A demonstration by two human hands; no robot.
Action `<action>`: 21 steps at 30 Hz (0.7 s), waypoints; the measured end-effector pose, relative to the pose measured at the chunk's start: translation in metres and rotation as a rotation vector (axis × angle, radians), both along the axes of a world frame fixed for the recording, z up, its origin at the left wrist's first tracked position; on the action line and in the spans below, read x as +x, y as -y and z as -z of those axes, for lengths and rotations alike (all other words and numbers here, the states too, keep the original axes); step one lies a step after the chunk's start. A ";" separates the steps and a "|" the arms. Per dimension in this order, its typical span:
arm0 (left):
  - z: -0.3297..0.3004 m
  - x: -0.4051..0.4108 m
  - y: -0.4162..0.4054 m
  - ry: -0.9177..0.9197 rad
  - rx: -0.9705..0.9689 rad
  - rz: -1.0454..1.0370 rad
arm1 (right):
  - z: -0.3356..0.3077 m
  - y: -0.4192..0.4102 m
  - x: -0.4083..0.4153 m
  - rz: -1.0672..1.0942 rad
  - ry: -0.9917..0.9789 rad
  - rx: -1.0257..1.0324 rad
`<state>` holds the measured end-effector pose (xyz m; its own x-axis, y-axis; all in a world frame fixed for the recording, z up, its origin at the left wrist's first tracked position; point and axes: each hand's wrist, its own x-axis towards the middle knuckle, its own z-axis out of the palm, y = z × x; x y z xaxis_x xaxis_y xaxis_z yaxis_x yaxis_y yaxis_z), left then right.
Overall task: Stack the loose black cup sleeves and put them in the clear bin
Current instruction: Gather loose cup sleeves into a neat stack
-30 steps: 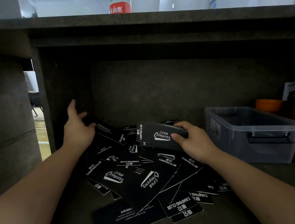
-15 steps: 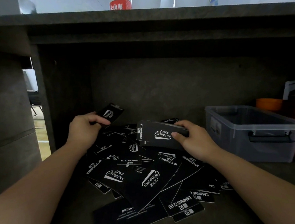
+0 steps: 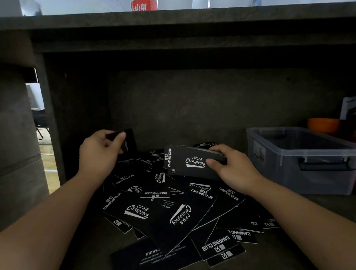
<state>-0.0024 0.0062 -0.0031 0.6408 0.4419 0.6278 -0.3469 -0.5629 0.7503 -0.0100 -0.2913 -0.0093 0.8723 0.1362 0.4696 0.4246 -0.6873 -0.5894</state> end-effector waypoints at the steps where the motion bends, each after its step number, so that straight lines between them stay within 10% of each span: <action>1: -0.001 0.000 -0.002 0.044 -0.023 -0.008 | 0.000 0.000 0.000 0.001 0.001 -0.003; 13: -0.007 -0.003 -0.015 0.132 -0.032 -0.194 | 0.001 0.000 0.002 -0.001 -0.006 0.017; 17: -0.013 -0.006 0.000 0.211 -0.436 0.245 | 0.000 0.000 0.001 0.000 -0.008 0.015; 21: 0.001 -0.005 0.018 -0.112 -0.272 0.584 | 0.001 0.000 0.001 -0.015 -0.028 0.040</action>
